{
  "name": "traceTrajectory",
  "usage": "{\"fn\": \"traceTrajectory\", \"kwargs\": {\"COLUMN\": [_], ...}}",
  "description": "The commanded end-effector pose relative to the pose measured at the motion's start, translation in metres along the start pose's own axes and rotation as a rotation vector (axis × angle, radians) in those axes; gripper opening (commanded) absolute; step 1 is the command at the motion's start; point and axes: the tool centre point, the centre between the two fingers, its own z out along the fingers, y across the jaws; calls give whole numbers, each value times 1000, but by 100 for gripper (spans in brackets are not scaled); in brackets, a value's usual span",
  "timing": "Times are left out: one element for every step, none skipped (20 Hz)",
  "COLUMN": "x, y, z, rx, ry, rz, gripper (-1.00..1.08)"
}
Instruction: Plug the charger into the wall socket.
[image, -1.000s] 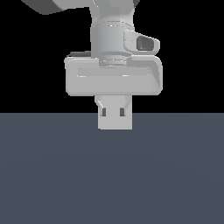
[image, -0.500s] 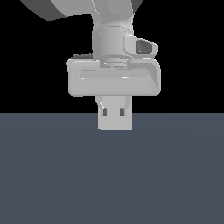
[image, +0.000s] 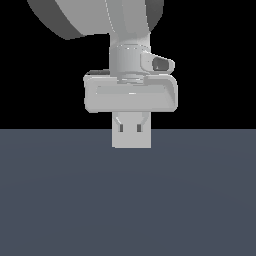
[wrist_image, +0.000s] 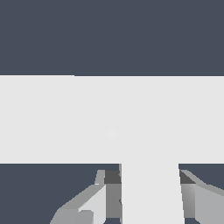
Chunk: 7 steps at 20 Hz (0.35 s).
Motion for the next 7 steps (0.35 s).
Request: {"fn": "traceTrajectory", "kwargs": {"x": [5, 6, 7, 7, 7, 7, 6], "y": [0, 0, 0, 0, 0, 0, 0], "z": [1, 1, 1, 1, 1, 1, 1], "rx": [0, 0, 0, 0, 0, 0, 0], "ry": [0, 0, 0, 0, 0, 0, 0], "rz": [0, 0, 0, 0, 0, 0, 0], "gripper": [-100, -100, -100, -100, -100, -100, -100]}}
